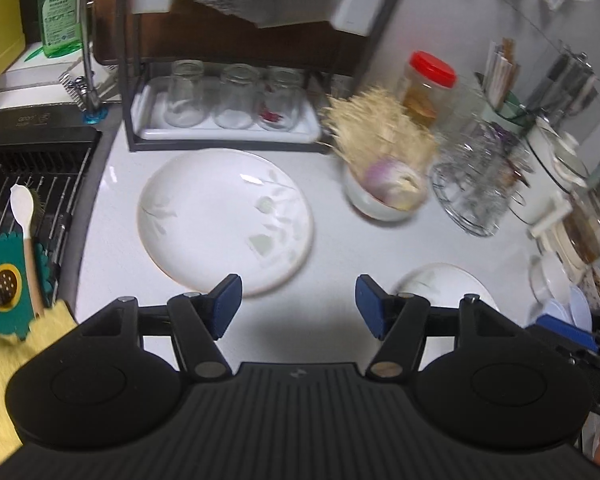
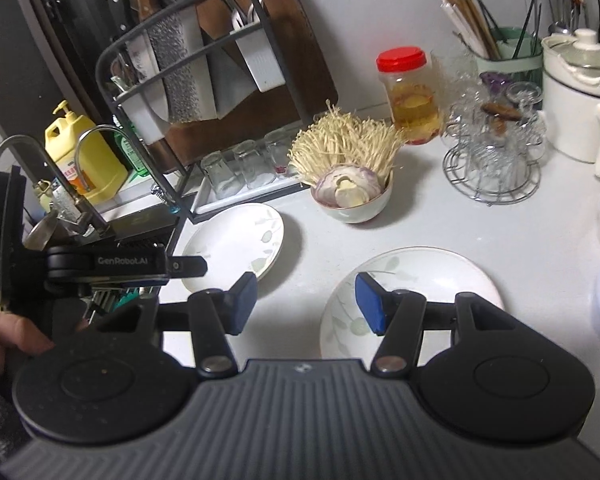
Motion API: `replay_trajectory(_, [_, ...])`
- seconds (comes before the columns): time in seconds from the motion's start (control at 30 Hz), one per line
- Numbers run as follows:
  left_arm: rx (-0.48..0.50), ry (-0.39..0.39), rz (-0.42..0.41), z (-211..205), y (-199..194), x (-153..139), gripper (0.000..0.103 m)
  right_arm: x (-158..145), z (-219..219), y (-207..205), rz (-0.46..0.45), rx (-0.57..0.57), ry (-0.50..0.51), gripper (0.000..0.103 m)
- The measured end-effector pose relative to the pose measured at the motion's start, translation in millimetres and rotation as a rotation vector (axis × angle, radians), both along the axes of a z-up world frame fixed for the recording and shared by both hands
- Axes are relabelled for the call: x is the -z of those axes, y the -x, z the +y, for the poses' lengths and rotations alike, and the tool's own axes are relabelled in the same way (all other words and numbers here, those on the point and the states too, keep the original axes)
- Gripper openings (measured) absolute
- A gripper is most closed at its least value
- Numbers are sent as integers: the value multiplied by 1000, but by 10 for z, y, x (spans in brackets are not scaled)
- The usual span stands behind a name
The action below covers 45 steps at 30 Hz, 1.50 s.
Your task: Organize plates and bowls
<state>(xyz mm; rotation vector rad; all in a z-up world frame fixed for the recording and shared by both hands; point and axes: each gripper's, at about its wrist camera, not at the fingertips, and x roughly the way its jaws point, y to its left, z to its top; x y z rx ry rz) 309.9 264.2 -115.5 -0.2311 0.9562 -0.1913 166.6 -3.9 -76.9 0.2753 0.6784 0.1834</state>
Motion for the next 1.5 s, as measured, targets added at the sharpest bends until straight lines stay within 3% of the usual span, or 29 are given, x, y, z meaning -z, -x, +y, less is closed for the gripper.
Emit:
replay_trajectory(0.37, [2,-18,52,473,-601,288,68,277,392,-722,55,6,-18,57])
replay_trajectory(0.7, [-56,-25,79,983,-1073,553,68,554,706,-1285,131,-34,-17,57])
replay_trajectory(0.9, [-32,6,127,1071,-1358,767,68,746,808,-1609,170,-30,-38,57])
replay_trajectory(1.17, [43,-10,172,1135,-1693,995,66,914,1032,-1939,206,-51,26,56])
replay_trajectory(1.37, [167,-36,168,1067,-1797,1084,50,1041,1087,-2079,237,-25,70,52])
replay_trajectory(1.5, [168,-22,198,1048,-1827,1158,40,1131,1122,-2122,260,-20,76,44])
